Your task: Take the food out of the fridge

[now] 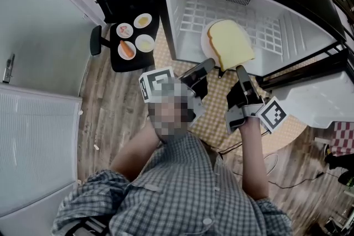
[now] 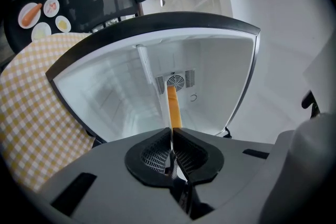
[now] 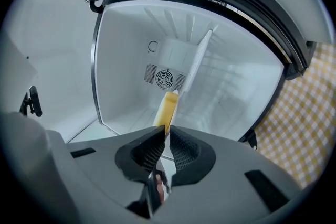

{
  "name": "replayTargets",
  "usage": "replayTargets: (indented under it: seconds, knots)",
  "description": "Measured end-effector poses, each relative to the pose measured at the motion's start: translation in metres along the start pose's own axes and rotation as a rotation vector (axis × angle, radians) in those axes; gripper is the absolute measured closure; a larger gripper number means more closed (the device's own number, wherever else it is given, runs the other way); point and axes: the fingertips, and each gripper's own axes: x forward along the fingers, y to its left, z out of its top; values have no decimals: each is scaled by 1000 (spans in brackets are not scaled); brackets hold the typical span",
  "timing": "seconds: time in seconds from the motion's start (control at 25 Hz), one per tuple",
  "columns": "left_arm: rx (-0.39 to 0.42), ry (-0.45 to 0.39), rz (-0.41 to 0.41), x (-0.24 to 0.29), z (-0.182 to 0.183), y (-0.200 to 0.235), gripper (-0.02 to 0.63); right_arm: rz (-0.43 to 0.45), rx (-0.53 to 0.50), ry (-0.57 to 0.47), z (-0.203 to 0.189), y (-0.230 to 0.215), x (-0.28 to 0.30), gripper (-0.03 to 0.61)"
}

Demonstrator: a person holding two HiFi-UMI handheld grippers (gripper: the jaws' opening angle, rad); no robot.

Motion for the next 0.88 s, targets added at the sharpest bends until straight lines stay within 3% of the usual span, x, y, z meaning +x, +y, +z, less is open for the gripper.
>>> replayTargets:
  seconds: [0.24, 0.4, 0.88]
  knots:
    - [39, 39, 12, -12, -7, -1, 595, -15, -2, 6, -11, 3, -11, 551]
    - [-12, 40, -13, -21, -15, -2, 595, -29, -5, 18, -22, 3, -17, 551]
    - [60, 123, 89, -60, -30, 33, 595, -78, 9, 90, -66, -18, -26, 551]
